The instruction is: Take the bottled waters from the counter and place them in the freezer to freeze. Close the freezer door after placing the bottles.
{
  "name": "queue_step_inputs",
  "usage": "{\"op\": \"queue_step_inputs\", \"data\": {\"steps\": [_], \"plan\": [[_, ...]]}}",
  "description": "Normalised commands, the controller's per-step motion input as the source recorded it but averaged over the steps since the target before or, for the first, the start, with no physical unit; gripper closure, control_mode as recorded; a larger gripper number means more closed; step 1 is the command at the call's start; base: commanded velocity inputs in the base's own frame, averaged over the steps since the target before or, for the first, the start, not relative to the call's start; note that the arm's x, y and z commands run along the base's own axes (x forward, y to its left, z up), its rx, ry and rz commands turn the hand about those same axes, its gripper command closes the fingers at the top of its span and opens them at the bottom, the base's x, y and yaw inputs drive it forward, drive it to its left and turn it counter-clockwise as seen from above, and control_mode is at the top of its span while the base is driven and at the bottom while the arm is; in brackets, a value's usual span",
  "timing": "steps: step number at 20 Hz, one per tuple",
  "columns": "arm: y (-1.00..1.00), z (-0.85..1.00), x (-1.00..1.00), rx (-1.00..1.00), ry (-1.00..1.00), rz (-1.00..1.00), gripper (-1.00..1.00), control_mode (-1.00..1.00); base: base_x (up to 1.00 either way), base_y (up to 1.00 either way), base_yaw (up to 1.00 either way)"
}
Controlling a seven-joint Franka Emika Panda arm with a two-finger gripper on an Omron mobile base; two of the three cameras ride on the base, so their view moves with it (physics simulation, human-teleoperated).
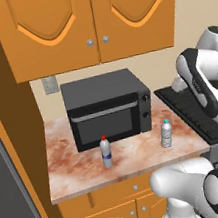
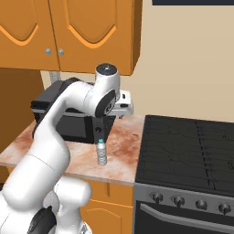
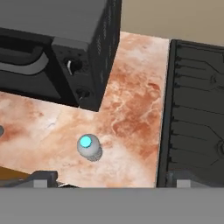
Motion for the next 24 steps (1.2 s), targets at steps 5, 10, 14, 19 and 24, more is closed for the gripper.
{"op": "queue_step_inputs", "data": {"steps": [5, 10, 14, 19, 24], "plan": [[-0.29, -0.04, -0.13, 0.01, -0.34, 0.33, -1.0, -1.0, 0.0, 0.0, 0.0], [-0.1, -0.06, -0.01, 0.07, -0.28, 0.39, -1.0, -1.0, 0.0, 0.0, 0.0], [-0.31, -0.19, -0.03, 0.05, -0.19, 0.53, -1.0, -1.0, 0.0, 0.0, 0.0], [-0.15, -0.34, 0.01, 0.04, -0.09, 0.52, -1.0, -1.0, 0.0, 0.0, 0.0], [-0.02, -0.42, 0.0, 0.02, -0.06, 0.47, -1.0, -1.0, 0.0, 0.0, 0.0]]}}
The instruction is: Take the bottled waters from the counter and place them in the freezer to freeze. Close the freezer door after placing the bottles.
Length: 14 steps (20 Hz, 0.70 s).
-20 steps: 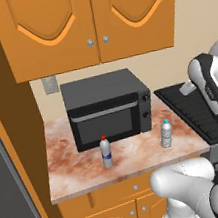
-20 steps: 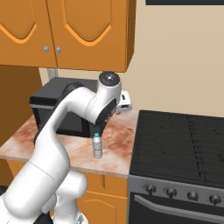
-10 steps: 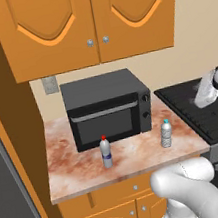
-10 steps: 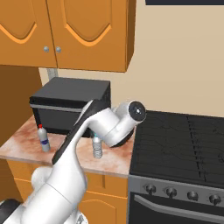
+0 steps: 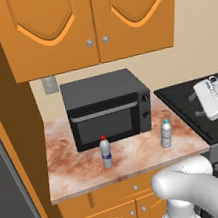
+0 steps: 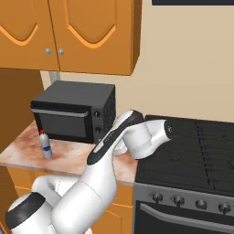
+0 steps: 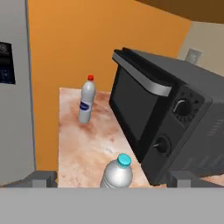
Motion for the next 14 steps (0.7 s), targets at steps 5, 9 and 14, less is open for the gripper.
{"op": "queue_step_inputs", "data": {"steps": [5, 9, 14], "plan": [[0.01, -0.48, 0.03, 0.02, -0.01, 0.27, -1.0, -1.0, 0.0, 0.0, 0.0], [0.0, -0.15, -0.02, 0.01, 0.05, 0.07, -1.0, -1.0, 0.0, 0.0, 0.0], [0.17, -0.42, 0.19, 0.02, 0.0, -0.01, -1.0, -1.0, 0.0, 0.0, 0.0]]}}
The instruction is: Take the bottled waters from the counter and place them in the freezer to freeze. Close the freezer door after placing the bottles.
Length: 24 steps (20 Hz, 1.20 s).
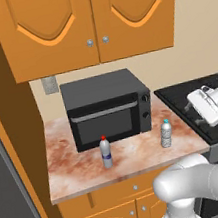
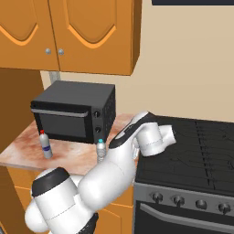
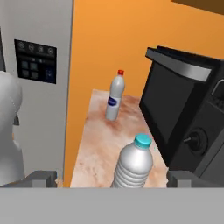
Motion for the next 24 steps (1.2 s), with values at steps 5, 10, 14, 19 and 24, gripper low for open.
{"op": "queue_step_inputs", "data": {"steps": [5, 10, 14, 19, 24], "plan": [[0.45, -0.44, 0.08, 0.06, -0.02, -0.03, -1.0, -1.0, 0.0, 0.0, 0.0], [0.05, -0.22, 0.0, 0.0, 0.0, 0.0, -1.0, -1.0, 0.0, 0.0, 0.0], [0.0, -0.25, 0.19, 0.0, 0.09, 0.0, -1.0, -1.0, 0.0, 0.0, 0.0], [0.03, -0.29, 0.37, 0.0, 0.08, 0.0, -1.0, -1.0, 0.0, 0.0, 0.0], [0.02, -0.13, 0.34, 0.0, 0.04, 0.0, -1.0, -1.0, 0.0, 0.0, 0.0]]}}
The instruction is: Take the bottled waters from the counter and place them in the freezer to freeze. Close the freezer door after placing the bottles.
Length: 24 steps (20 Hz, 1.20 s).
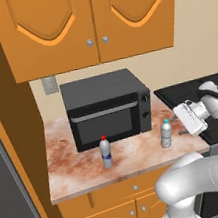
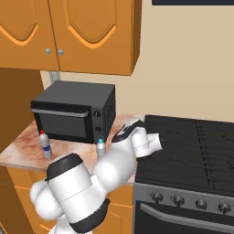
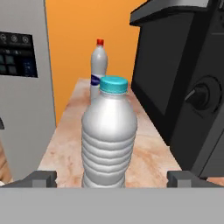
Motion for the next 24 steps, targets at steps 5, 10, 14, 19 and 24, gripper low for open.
{"op": "queue_step_inputs", "data": {"steps": [5, 10, 14, 19, 24], "plan": [[0.19, -0.08, 0.17, 0.0, 0.07, 0.01, -1.0, -1.0, 0.0, 0.0, 0.0], [0.23, 0.0, 0.0, 0.0, 0.04, 0.09, -1.0, -1.0, 0.0, 0.0, 0.0], [0.04, 0.0, 0.0, 0.0, 0.07, 0.14, -1.0, -1.0, 0.0, 0.0, 0.0], [0.01, 0.0, -0.01, 0.0, 0.0, 0.09, -1.0, -1.0, 0.0, 0.0, 0.0], [0.14, 0.0, 0.0, 0.01, 0.0, 0.08, -1.0, -1.0, 0.0, 0.0, 0.0]]}}
